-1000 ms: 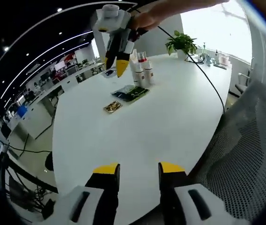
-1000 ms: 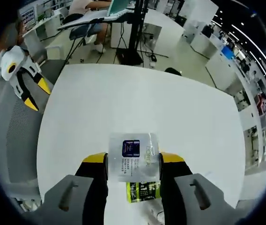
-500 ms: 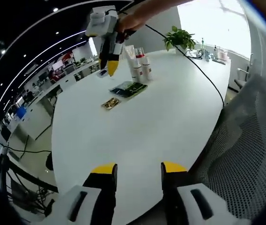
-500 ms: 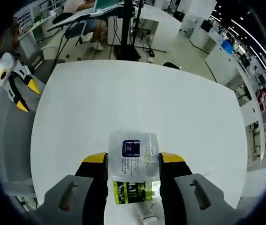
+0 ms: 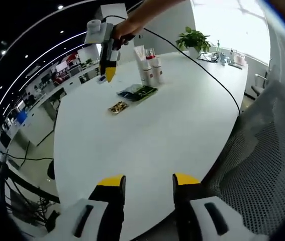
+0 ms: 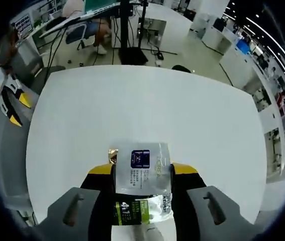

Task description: Arrange the skincare products in the storage area until every visible bottle or jar stands upright without overlapping.

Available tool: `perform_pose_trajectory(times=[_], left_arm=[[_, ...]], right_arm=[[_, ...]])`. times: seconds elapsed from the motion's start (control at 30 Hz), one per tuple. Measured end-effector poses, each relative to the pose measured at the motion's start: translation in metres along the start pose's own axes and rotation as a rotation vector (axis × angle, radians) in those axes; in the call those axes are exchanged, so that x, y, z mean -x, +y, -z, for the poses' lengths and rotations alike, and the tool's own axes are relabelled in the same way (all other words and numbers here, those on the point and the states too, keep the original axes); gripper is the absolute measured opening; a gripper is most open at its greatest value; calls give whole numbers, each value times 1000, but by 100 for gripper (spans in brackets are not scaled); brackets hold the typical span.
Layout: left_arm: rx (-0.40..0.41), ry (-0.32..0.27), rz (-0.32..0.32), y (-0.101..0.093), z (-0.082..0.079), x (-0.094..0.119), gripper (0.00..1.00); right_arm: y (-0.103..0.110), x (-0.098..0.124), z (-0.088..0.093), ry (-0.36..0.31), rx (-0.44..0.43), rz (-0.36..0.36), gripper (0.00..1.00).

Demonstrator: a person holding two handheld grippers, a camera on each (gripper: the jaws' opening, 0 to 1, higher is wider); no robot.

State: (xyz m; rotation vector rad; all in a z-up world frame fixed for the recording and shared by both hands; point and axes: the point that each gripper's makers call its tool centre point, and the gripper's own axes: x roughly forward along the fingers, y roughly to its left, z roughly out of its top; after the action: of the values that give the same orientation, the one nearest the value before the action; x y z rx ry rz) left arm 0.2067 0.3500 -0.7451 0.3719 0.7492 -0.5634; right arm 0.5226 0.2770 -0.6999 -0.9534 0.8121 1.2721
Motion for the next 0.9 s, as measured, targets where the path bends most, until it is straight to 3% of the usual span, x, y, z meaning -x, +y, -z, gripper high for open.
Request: perform_pose_trajectory(times=[0.43, 0.9], left_arm=[[-16, 26, 15, -4, 5, -1, 39], [-23, 26, 11, -4, 6, -2, 39]], right_arm=[[-19, -26, 15, 38, 0, -16, 41], [-25, -53, 17, 52, -10, -47, 41]])
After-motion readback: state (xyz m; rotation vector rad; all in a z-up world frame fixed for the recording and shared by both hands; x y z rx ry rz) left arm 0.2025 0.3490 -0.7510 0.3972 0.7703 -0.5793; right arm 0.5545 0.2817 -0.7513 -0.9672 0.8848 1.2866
